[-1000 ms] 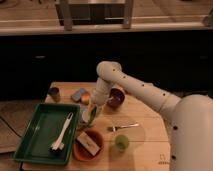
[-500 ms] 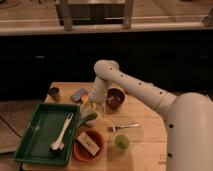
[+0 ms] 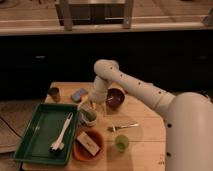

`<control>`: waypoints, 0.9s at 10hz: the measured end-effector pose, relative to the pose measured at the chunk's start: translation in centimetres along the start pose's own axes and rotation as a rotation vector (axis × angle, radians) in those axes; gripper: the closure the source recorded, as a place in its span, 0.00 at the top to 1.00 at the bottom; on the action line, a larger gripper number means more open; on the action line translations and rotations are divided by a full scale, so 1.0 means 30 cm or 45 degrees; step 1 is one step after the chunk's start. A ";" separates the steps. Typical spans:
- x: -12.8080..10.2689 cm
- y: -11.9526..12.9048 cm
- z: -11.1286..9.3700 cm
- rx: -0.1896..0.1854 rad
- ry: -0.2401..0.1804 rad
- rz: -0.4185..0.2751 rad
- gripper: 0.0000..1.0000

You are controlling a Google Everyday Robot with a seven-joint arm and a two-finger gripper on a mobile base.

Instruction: Place pepper in paper cup

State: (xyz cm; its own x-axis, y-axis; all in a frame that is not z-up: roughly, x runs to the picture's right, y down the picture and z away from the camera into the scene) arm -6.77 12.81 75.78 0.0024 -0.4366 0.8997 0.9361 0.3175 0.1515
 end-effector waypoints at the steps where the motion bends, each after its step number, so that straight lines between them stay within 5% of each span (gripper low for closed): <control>1: 0.000 0.001 0.000 -0.001 -0.001 -0.001 0.80; 9: -0.008 -0.002 0.004 0.013 0.013 -0.044 0.80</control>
State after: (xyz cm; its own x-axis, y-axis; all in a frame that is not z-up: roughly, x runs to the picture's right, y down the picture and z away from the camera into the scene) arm -6.87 13.00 75.60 -0.0262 -0.4559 0.8896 0.9320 0.3107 0.1866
